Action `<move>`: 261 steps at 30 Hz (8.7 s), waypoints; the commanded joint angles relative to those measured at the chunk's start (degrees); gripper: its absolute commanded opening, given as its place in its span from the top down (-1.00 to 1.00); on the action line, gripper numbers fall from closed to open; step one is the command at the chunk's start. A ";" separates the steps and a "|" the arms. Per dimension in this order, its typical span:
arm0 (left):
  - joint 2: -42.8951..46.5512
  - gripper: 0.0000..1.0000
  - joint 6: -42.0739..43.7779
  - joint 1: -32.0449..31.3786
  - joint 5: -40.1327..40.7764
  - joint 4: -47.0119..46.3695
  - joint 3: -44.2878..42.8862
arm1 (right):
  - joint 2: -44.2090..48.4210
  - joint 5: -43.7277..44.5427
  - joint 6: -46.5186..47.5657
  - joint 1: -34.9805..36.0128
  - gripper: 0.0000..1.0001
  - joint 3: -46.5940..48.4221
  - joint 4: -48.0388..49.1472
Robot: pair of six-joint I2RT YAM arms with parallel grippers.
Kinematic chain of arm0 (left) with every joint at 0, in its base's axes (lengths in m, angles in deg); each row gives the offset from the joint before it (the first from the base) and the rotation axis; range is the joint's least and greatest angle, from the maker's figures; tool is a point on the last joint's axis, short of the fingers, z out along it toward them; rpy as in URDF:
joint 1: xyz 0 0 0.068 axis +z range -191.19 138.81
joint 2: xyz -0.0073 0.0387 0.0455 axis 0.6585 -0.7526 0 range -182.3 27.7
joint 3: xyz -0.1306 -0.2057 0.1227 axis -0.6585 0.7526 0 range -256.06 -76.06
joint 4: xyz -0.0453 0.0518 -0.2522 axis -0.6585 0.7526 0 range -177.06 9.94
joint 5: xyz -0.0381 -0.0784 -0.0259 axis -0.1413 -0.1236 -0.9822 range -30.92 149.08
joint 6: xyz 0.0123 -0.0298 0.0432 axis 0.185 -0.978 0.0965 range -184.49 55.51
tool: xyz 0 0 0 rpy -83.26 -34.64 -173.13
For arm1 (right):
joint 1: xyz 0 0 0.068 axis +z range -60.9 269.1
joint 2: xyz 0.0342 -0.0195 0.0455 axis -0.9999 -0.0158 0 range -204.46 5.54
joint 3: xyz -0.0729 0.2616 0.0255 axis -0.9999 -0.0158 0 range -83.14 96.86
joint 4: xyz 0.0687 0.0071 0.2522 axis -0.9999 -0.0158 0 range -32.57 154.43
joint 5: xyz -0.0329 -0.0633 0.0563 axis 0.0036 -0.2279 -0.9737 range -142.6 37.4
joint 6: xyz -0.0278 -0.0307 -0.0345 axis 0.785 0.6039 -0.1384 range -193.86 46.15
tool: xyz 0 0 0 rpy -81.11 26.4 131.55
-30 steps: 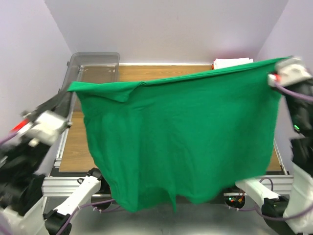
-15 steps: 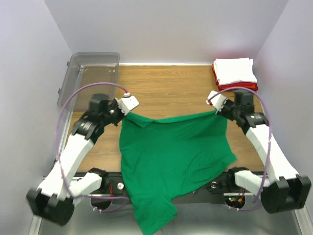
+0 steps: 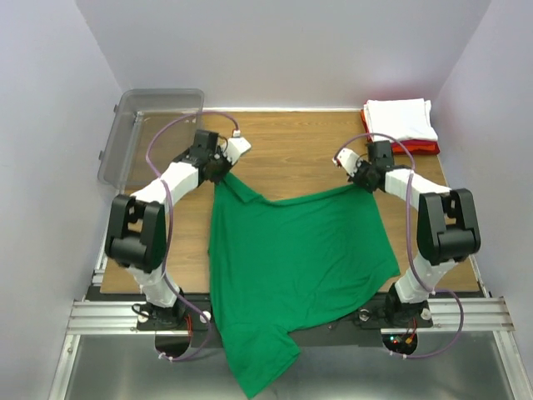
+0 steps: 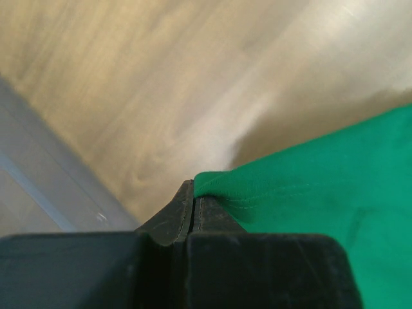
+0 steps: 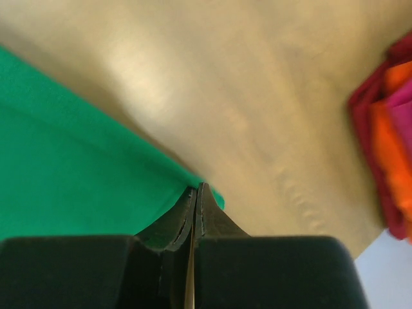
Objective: Fold and stack the t-shirts
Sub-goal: Flatten the tshirt out, then fold the tshirt
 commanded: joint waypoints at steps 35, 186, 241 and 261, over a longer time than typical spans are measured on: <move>56.76 1.00 -8.20 6.65 -12.30 19.90 -31.64 | 50.04 13.74 -8.72 -5.84 0.99 38.45 -11.49; 9.73 -0.08 -2.85 -17.70 -12.38 41.79 4.91 | 2.05 -3.31 22.31 -12.34 0.29 -0.30 1.78; -6.72 0.13 -3.65 1.81 -17.30 26.50 -23.85 | -8.06 -12.70 -17.23 -7.08 0.46 25.71 -18.87; 1.12 0.09 2.87 4.36 -22.49 23.51 0.77 | -16.13 -37.59 -51.23 17.70 0.40 27.21 -13.70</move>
